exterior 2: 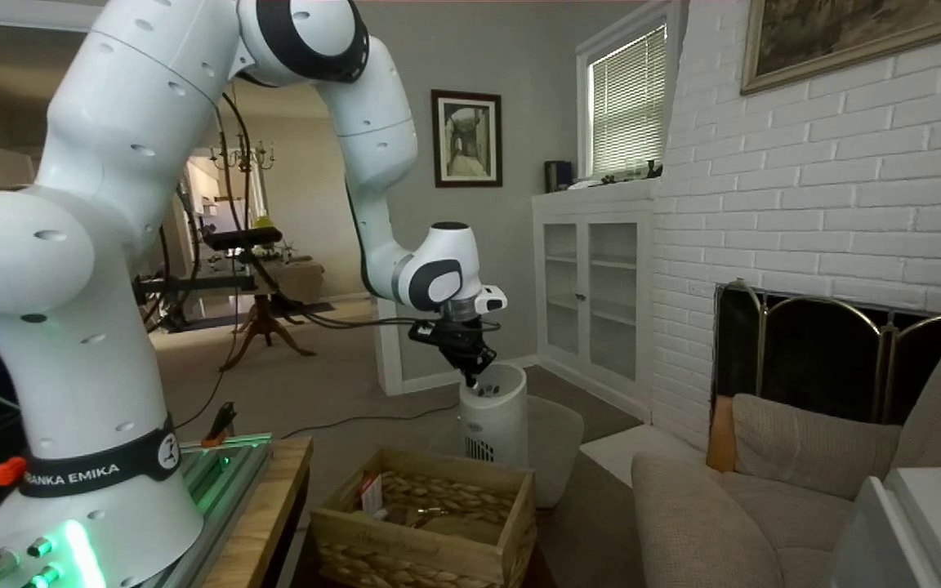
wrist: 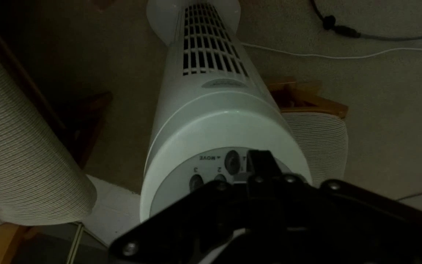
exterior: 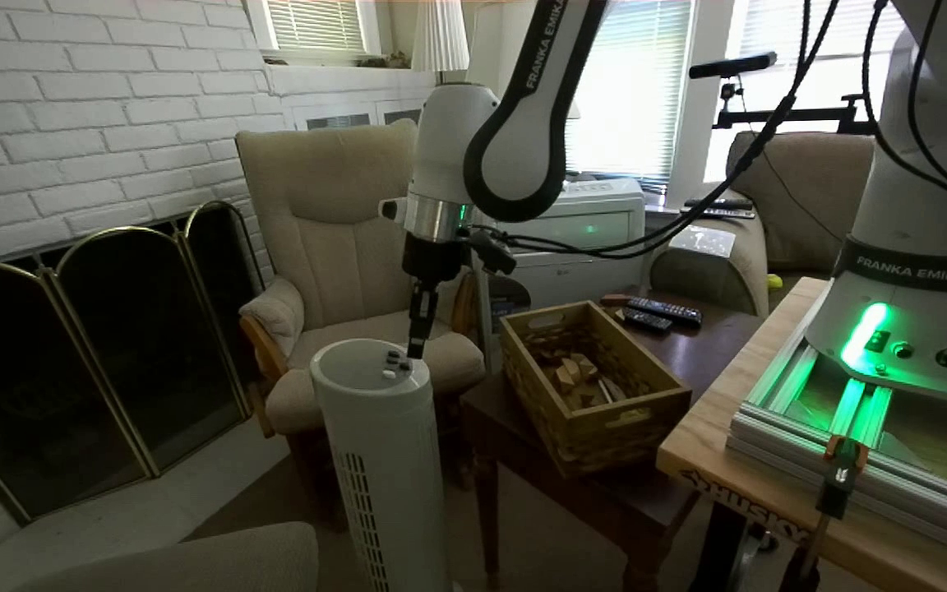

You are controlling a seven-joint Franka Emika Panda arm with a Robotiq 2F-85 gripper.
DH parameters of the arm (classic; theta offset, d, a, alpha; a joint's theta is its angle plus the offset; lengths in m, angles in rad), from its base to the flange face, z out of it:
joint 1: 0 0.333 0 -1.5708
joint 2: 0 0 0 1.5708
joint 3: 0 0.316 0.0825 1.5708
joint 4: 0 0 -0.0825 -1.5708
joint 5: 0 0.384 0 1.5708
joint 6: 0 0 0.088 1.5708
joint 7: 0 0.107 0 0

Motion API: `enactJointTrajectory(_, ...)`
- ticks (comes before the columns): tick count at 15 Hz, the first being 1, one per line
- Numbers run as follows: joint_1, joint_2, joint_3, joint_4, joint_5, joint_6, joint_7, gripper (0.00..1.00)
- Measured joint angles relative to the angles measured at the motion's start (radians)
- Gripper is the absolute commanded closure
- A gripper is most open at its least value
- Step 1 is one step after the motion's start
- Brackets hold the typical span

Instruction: Press a button on the air cooler

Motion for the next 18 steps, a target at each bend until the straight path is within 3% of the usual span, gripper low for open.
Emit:
enactJointTrajectory(6,0.047,-0.239,-0.046,-0.240,0.000,0.104,0.085,1.00)
enactJointTrajectory(8,0.067,-0.311,-0.068,-0.298,0.001,0.106,0.099,0.72)
enactJointTrajectory(13,0.056,-0.453,-0.043,-0.406,0.012,0.106,0.124,0.38)
enactJointTrajectory(18,0.057,-0.506,0.055,-0.472,0.143,0.167,0.112,0.04)
